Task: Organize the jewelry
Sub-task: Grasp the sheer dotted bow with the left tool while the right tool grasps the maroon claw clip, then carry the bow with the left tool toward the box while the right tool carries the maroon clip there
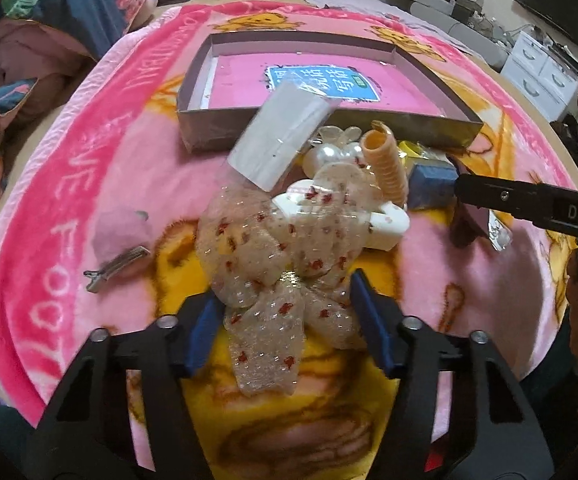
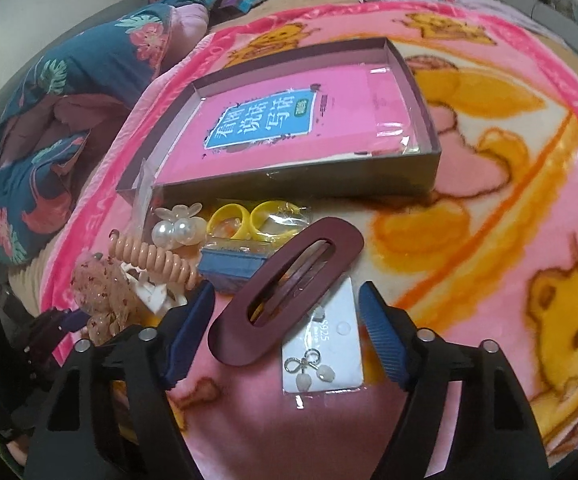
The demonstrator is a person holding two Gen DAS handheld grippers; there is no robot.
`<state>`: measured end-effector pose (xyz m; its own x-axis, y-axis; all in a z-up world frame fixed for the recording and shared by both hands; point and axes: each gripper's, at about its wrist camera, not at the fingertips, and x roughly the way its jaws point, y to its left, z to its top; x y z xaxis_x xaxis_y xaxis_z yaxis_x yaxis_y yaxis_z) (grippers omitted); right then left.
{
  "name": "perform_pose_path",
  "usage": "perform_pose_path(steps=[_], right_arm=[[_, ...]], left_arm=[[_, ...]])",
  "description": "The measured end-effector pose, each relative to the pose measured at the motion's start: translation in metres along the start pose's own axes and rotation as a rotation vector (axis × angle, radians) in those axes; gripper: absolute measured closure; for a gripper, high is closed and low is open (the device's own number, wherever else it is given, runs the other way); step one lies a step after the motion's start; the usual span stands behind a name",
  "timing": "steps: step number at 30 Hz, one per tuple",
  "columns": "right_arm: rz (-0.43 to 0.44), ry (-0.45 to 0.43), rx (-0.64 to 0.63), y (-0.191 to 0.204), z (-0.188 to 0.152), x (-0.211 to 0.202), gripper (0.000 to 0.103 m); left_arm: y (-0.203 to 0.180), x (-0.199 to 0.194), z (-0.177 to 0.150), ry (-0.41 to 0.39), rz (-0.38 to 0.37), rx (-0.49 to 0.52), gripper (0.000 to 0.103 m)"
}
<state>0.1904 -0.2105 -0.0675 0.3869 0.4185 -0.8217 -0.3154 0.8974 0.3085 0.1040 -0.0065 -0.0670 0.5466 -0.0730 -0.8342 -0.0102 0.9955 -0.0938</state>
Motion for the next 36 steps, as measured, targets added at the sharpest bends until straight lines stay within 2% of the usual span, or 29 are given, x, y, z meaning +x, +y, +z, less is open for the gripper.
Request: perform_pose_path(steps=[8,10,15,24,29,36], right_arm=[[0.017,-0.011,0.027,-0.006,0.004,0.005,0.043],[0.0,-0.013,0.022,-0.007,0.004,0.006,0.052],[0.019,-0.042,0.039,-0.014,0.003,-0.002,0.077],[0.043,-0.102,0.1,-0.041,-0.005,-0.028,0.09],[0.055,-0.151,0.135,-0.054,-0.007,-0.047,0.092],[0.026,-0.238,0.143,-0.069,-0.012,-0.078,0.092]], left_arm=[[0.015,-0.01,-0.001,-0.035,-0.044,-0.047,0.067],[0.018,-0.014,-0.001,-0.045,-0.041,-0.053,0.068],[0.022,-0.022,-0.001,-0.072,-0.035,-0.069,0.069],[0.024,-0.043,0.001,-0.117,-0.037,-0.077,0.069],[0.021,-0.055,0.007,-0.143,-0.047,-0.077,0.069],[0.006,-0.064,0.023,-0.172,-0.068,-0.05,0.069]])
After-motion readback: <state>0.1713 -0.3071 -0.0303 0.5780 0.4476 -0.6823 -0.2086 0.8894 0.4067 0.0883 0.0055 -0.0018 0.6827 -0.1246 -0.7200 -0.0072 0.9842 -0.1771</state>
